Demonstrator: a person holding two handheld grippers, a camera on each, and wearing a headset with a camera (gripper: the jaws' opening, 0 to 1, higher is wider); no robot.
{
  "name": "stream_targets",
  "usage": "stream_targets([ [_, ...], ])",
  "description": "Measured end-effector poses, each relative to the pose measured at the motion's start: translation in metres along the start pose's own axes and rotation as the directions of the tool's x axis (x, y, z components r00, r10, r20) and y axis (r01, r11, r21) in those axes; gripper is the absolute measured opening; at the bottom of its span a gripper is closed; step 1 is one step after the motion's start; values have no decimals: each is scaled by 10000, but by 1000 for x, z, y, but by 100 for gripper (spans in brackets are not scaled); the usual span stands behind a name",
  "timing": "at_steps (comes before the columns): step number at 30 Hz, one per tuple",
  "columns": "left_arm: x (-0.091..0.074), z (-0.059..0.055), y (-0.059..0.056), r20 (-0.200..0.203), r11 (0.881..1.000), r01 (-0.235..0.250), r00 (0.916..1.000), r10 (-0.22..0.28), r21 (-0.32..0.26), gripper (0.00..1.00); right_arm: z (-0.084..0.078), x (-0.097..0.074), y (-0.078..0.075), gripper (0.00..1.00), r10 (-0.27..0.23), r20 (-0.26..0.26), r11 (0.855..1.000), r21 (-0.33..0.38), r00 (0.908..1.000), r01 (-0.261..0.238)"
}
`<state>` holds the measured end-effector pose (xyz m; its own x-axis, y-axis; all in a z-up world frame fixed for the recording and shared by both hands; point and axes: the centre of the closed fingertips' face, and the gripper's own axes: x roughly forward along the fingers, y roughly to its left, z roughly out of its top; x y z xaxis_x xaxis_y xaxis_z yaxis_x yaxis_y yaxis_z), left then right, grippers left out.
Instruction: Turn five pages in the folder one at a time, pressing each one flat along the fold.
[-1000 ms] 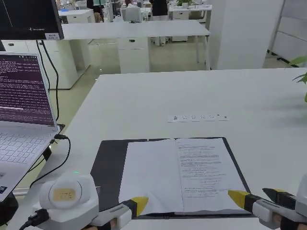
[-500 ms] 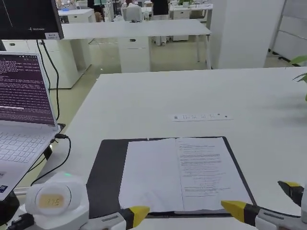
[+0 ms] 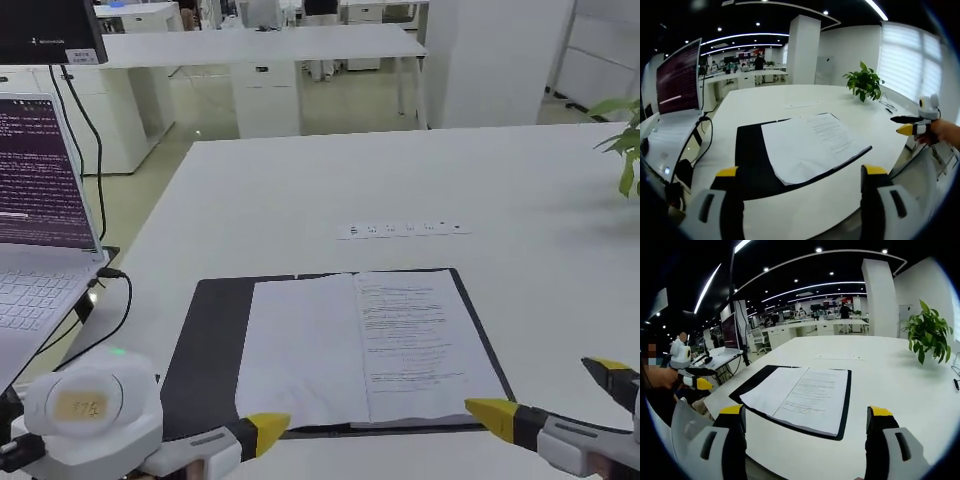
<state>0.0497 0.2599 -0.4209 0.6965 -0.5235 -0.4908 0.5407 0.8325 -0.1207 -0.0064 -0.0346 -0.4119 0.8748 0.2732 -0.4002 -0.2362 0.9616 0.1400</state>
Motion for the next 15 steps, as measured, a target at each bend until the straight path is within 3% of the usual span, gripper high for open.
stream_targets([
  [4,14,0,-12,-82,9996,213,9997,-211,195,99,-1,-2,-2,100,-28,-1,10000,4,10000,28],
  [6,24,0,-21,-162,9987,411,9990,-406,294,93,-4,-2,-4,99,-10,-35,10000,48,10000,10],
  [12,60,-1,-57,-261,9936,1099,9937,-1092,272,86,-10,-2,-9,97,15,-176,9999,122,9998,-13],
  [15,82,-1,-80,-290,9868,1549,9877,-1536,471,82,-10,-2,-11,96,63,-144,9997,218,9999,-60],
])
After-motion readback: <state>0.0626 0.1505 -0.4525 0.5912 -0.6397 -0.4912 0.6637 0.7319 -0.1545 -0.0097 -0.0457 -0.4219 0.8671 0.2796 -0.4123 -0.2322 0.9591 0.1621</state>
